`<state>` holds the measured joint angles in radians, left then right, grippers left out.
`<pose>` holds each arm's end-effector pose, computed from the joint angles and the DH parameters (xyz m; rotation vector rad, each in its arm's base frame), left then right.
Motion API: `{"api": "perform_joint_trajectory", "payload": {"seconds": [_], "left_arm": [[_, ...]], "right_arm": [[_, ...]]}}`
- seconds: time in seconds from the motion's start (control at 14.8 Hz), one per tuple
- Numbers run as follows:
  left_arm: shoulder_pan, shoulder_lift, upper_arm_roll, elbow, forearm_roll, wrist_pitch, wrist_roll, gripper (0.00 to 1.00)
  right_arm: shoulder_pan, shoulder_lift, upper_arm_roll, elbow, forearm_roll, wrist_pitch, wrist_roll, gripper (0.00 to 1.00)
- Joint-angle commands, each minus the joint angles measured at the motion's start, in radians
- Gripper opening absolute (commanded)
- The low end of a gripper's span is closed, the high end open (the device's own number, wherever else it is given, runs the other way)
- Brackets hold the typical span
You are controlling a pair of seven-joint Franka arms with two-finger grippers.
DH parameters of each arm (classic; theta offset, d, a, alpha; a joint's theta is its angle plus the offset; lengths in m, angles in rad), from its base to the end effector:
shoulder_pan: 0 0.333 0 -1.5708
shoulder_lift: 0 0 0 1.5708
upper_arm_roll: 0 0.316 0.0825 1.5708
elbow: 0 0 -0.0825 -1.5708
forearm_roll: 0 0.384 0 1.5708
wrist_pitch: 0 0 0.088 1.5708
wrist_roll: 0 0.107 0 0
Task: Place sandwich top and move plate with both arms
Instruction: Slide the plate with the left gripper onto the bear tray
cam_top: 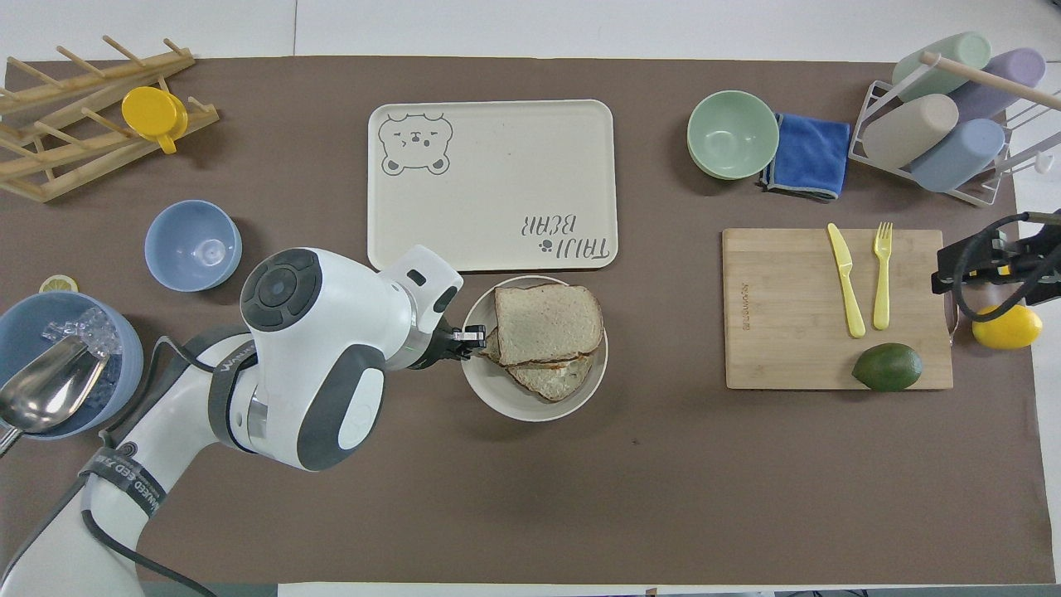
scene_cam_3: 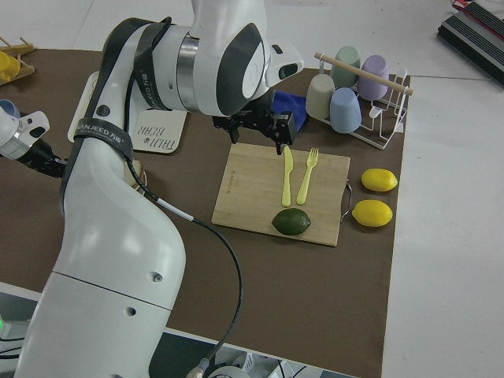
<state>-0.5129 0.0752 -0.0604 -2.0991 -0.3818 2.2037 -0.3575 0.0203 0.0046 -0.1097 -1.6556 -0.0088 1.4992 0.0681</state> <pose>0.4650 -0.3150 0.3897 2.8425 0.0108 -0.1659 0.5412 -0.0494 0.5768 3.1142 -0.2457 -0.2521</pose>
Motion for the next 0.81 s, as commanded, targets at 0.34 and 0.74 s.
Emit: {"api": "perform_joint_trajectory", "payload": {"seconds": [0.34,0.74], "left_arm": [[0.162,0.193,0.002,0.371,-0.025,-0.174,0.072,0.0],[0.198,0.452,0.004,0.641,-0.023,-0.173,0.069,0.0]], "right_arm": [[-0.005,-0.017,0.002,-0.015,0.02,0.012,-0.005,1.0],[-0.005,-0.017,0.002,-0.015,0.02,0.012,-0.005,1.0]]}}
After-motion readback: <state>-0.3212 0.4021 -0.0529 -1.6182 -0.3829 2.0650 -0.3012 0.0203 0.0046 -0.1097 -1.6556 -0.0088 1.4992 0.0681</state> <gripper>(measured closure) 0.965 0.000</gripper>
